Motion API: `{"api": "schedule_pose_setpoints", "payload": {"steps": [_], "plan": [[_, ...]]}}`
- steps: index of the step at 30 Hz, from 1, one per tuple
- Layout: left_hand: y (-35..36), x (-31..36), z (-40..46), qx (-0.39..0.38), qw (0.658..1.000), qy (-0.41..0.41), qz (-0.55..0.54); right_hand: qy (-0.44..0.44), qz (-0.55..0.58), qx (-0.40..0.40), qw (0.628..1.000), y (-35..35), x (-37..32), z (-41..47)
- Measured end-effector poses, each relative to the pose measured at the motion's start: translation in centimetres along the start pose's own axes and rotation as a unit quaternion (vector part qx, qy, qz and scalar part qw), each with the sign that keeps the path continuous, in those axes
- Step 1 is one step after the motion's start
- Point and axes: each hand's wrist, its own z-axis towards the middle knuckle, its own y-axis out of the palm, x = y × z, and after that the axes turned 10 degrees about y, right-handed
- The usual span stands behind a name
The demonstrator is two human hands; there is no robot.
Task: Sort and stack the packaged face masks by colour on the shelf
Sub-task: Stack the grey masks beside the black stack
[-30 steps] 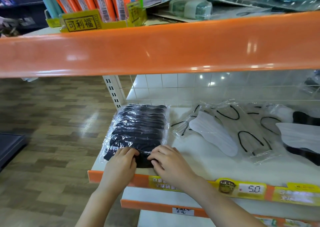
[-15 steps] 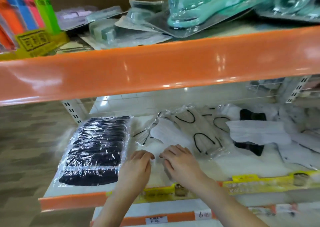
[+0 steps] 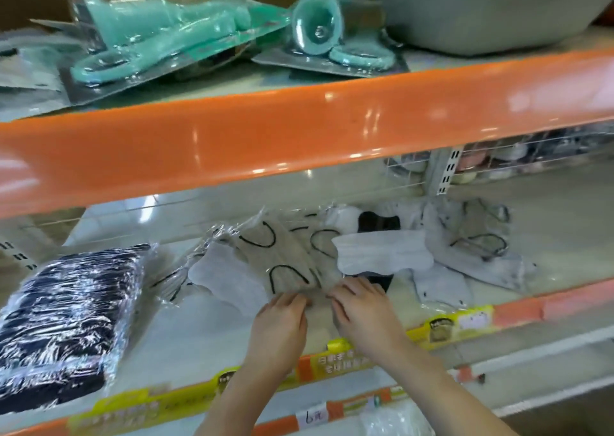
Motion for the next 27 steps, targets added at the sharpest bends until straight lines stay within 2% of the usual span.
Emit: {"api": "schedule_pose_setpoints", "payload": {"steps": [5, 12, 17, 27], "plan": [[2.5, 3.8, 2.3, 0.010, 1.000, -0.011, -0.025, 0.000, -0.031, 0.005, 1.000, -1.2, 4.8, -0.3], [5.1, 8.1, 5.2, 0.016, 1.000, -0.005, 0.001, -0.011, -0.047, 0.016, 0.999, -2.3, 9.0, 0.4], [7.0, 9.9, 6.3, 0.006, 0.999, -0.025, 0.042, -0.022, -0.041, 0.014, 0.999, -2.5, 10.5, 0.8], [7.4, 10.0, 6.7, -0.019, 0.993, -0.088, 0.081, 0.014, -0.038, -0.019, 0.999, -2.3, 11.0, 0.4]]}}
